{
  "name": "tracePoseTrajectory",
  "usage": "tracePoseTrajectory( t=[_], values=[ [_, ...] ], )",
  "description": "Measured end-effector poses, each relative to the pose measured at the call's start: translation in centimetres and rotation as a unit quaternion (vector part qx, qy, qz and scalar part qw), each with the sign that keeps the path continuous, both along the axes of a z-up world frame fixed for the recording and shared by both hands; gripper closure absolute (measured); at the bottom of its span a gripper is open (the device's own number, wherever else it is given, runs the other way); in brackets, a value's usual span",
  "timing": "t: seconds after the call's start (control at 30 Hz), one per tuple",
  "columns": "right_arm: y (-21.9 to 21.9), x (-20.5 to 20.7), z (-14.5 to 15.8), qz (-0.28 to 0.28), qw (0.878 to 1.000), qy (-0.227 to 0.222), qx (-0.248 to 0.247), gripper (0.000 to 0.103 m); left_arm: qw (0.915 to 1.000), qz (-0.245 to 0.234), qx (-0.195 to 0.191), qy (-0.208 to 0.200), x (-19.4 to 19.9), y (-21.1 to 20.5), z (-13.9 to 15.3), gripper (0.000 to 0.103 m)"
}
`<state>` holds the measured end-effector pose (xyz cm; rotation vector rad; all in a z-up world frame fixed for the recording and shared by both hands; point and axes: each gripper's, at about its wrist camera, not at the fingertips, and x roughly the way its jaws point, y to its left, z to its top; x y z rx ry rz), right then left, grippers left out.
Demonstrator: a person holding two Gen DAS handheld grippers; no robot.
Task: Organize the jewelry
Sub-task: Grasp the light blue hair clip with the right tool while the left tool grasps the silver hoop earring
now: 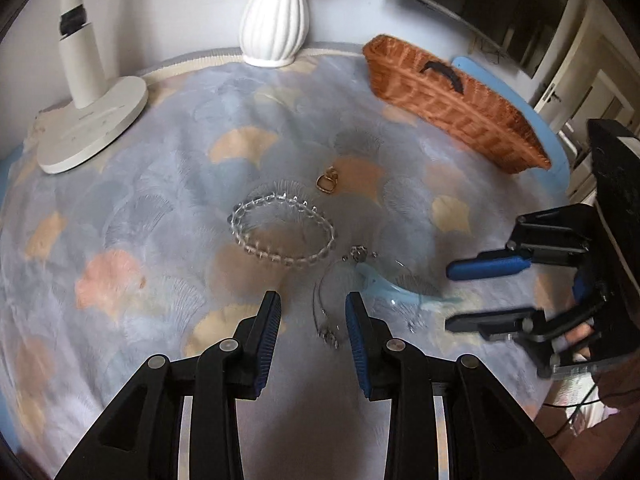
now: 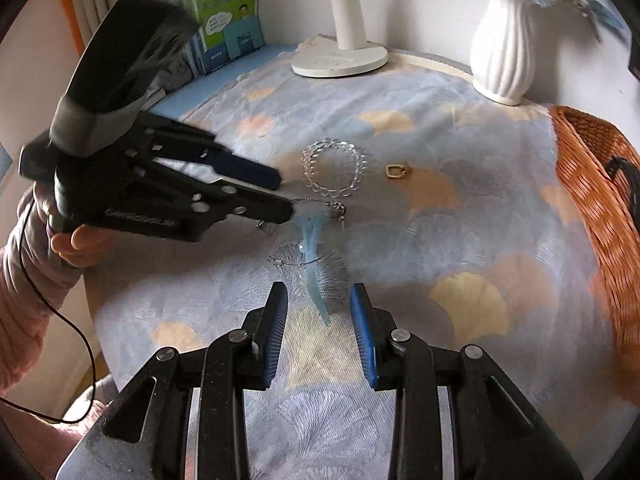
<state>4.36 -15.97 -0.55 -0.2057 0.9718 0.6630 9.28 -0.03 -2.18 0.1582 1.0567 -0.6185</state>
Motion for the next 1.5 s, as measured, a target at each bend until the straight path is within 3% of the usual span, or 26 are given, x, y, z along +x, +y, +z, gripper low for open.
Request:
tracePoseTrajectory(
  t=[0.2, 0.27, 0.33, 0.47, 0.57, 0.67, 0.77, 0.87, 1.23, 1.5],
  values=[
    [1.5, -0.2, -0.6, 0.015, 0.999, -0.028, -0.027, 0.069, 0.9998, -0.005, 0.015, -0.009, 0.8, -1.3, 0.0, 0.069],
    [2.0, -0.7, -0.7, 0.018, 0.998, -0.043, -0.050, 0.089, 0.9997, -0.002, 0.019, -0.014, 1.1, -1.8, 0.0, 0.069],
    [1.9, -0.9, -0.6, 0.024, 0.998, -0.036, -0.054, 0.095, 0.9995, 0.002, 0.024, -0.019, 1.4, -2.1, 0.0, 0.071],
    [0.0, -1.4, -0.5, -0.007, 0.997, -0.010, -0.074, 0.095, 0.9988, 0.012, 0.037, -0.029, 1.5, -2.1, -0.1, 0.083],
    [-1.9, -1.6, -0.2, -0.052, 0.995, 0.006, -0.090, 0.095, 0.9990, 0.016, 0.032, -0.025, 1.7, -1.7, 0.0, 0.085],
    [-4.6, -1.4, 0.2, -0.087, 0.995, 0.020, -0.049, 0.095, 0.9994, 0.013, 0.024, -0.023, 1.4, -1.6, 0.0, 0.085],
    [-7.3, -0.9, -0.3, -0.113, 0.993, 0.042, -0.006, 0.095, 0.9997, -0.023, 0.005, -0.008, 0.6, -2.3, 0.0, 0.085],
    [-9.1, -0.6, -0.6, -0.119, 0.991, 0.054, 0.040, 0.095, 0.9985, -0.036, 0.031, -0.025, 0.3, -3.7, 0.0, 0.085],
    [-11.3, -1.9, -0.7, -0.116, 0.988, 0.056, 0.088, 0.095, 0.9957, -0.050, 0.061, -0.048, 1.3, -6.6, 0.0, 0.082],
    [-14.0, -1.7, -0.7, -0.154, 0.982, 0.048, 0.095, 0.093, 0.9957, -0.079, 0.048, -0.005, -1.8, -6.0, 0.4, 0.081]
  ],
)
